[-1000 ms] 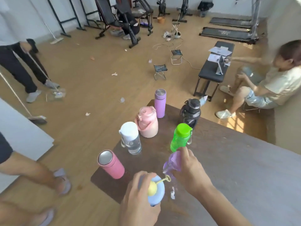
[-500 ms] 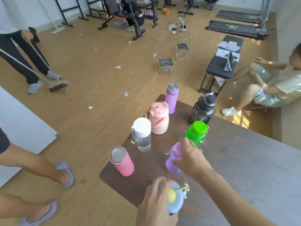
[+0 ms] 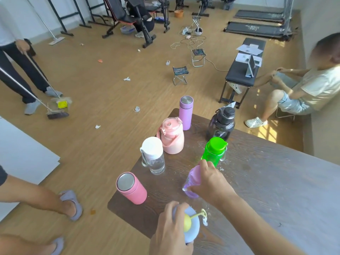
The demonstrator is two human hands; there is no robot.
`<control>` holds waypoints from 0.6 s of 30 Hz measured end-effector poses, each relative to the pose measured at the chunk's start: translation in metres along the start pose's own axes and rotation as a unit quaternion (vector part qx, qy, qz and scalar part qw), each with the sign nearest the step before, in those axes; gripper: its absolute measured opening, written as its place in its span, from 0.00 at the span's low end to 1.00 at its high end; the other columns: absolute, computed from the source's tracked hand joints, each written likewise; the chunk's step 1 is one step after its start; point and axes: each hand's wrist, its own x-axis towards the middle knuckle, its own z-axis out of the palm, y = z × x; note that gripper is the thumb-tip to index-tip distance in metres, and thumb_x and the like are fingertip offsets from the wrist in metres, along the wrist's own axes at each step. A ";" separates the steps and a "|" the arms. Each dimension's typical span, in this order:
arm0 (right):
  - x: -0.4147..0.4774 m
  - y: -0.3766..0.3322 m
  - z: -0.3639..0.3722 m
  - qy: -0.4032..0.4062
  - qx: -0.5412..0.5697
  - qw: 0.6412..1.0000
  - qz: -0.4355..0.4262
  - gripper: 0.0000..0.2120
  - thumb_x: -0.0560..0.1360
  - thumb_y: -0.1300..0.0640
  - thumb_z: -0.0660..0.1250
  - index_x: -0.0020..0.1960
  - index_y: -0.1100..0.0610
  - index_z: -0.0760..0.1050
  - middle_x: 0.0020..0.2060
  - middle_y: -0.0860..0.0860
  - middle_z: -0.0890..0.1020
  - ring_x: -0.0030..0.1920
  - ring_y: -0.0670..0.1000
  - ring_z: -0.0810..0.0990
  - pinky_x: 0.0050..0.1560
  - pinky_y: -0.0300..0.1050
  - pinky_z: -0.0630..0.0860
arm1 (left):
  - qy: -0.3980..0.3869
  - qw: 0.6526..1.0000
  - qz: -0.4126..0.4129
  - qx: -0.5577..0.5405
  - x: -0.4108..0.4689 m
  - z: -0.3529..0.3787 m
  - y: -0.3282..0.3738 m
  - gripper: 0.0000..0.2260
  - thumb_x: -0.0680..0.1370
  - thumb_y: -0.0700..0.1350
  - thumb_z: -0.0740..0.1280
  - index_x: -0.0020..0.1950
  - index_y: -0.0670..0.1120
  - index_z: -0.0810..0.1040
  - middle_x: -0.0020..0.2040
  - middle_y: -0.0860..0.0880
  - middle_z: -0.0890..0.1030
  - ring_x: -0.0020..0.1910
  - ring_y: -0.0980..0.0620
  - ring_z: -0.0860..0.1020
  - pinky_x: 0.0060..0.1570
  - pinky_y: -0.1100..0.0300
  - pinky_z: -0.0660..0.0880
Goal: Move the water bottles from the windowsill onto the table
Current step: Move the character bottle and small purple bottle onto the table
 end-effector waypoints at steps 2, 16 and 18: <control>-0.001 -0.001 0.000 -0.002 0.001 1.000 -0.008 0.31 0.66 0.46 0.79 0.56 0.57 0.65 0.47 0.51 0.67 0.53 0.60 0.77 0.48 0.50 0.72 | 0.002 1.000 0.002 -0.001 -0.003 -0.004 0.002 0.41 0.65 0.53 0.69 0.63 0.69 0.40 0.68 0.63 0.55 0.66 0.58 0.68 0.54 0.61 0.74; -0.037 0.022 -0.022 0.009 0.068 0.998 0.011 0.38 0.64 0.47 0.80 0.66 0.55 0.64 0.57 0.54 0.74 0.58 0.58 0.77 0.52 0.49 0.72 | 0.041 0.996 0.066 0.049 0.005 -0.024 0.034 0.45 0.56 0.71 0.66 0.71 0.63 0.58 0.74 0.59 0.66 0.69 0.54 0.73 0.56 0.57 0.78; -0.055 0.038 -0.035 0.020 0.081 0.996 0.026 0.36 0.66 0.48 0.79 0.66 0.55 0.64 0.57 0.53 0.74 0.59 0.58 0.76 0.50 0.46 0.70 | 0.052 0.993 0.088 0.062 0.011 -0.026 0.055 0.43 0.56 0.70 0.66 0.71 0.60 0.63 0.72 0.56 0.70 0.67 0.52 0.75 0.56 0.55 0.79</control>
